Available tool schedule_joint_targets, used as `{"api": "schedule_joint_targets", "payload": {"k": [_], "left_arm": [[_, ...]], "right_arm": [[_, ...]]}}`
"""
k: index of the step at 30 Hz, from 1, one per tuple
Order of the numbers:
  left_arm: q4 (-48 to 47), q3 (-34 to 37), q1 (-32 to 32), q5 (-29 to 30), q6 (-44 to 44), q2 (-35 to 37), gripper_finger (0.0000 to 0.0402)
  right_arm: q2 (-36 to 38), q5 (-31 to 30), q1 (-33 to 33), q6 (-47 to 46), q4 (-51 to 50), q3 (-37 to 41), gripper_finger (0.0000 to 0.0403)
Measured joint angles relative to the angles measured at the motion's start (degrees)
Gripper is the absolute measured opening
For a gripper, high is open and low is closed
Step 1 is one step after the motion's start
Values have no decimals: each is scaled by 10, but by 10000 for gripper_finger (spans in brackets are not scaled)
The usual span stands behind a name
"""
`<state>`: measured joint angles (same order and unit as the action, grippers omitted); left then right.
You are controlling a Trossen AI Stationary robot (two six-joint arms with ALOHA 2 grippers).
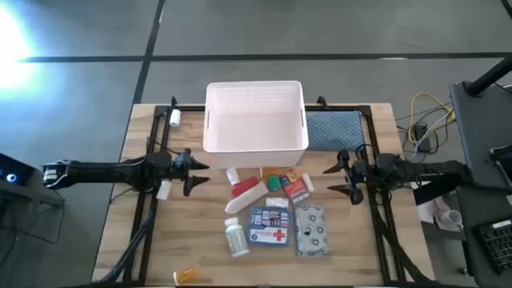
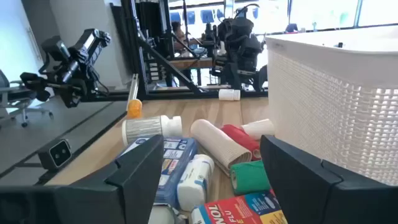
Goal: Pick & place medical supplies in basket/bin
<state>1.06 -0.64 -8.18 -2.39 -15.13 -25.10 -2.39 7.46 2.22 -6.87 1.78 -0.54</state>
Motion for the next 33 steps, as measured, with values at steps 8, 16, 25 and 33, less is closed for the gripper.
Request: {"api": "schedule_joint_targets", "payload": {"k": [8,16,25,33], "left_arm": [[0,0,0,0,0,0,237],[0,0,0,0,0,0,237],[0,0,0,0,0,0,237],[0,0,0,0,0,0,237]], "right_arm": [[0,0,0,0,0,0,257],[0,0,0,0,0,0,265],[0,0,0,0,0,0,257],[0,0,0,0,0,0,257]]}}
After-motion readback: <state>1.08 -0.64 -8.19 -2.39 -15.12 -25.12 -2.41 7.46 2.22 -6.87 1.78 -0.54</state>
